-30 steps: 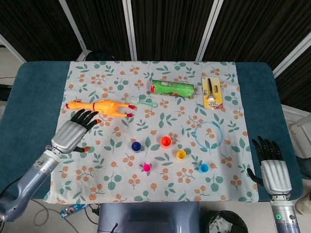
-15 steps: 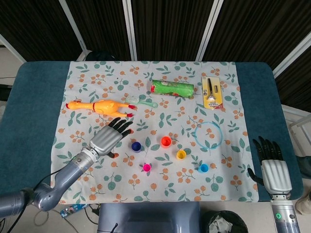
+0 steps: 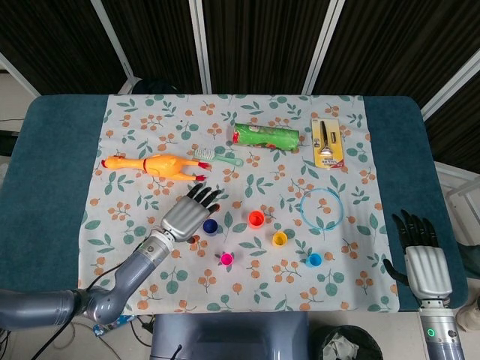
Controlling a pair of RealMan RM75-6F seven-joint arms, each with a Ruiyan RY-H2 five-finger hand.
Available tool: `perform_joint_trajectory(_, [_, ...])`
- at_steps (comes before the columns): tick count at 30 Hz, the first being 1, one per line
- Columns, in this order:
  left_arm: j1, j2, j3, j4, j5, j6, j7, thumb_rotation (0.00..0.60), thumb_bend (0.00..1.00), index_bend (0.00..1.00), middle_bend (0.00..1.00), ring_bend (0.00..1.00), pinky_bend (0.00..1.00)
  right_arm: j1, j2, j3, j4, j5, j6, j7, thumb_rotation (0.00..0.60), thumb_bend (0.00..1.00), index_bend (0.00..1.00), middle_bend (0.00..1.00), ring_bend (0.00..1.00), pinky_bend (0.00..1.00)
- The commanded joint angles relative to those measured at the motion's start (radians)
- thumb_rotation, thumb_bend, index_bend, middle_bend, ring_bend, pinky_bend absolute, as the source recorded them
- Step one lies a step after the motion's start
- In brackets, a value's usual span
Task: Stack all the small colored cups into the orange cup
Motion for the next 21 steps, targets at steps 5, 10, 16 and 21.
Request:
perform_joint_trajectory(5, [-0.037,-0.032,0.025,0.024,-0.053,0.012,0.026,0.600,0.18,0.31,0.01,0.00,0.00,-0.002,0.002,0.003,-0.003,0.000,0.006,0.004,0.600,0.34,0.00,0.00,0.00,0.04])
perform_joint_trajectory(10, [-0.050,-0.049,0.039,0.049,-0.069,0.019,0.024,0.600,0.18,0.35,0.02,0.00,0.00,-0.004,0.003,0.002,-0.007,-0.003,0.011,0.004,0.600,0.34,0.00,0.00,0.00,0.04])
perform_joint_trajectory(16, [-0.064,-0.059,0.050,0.065,-0.075,0.027,0.021,0.600,0.20,0.37,0.03,0.00,0.00,-0.002,0.001,0.005,-0.004,0.004,0.007,0.006,0.600,0.34,0.00,0.00,0.00,0.04])
perform_joint_trajectory(21, [-0.076,-0.070,0.059,0.074,-0.080,0.032,0.025,0.600,0.20,0.38,0.03,0.00,0.00,-0.001,-0.001,0.006,-0.004,0.005,0.006,0.005,0.600,0.34,0.00,0.00,0.00,0.04])
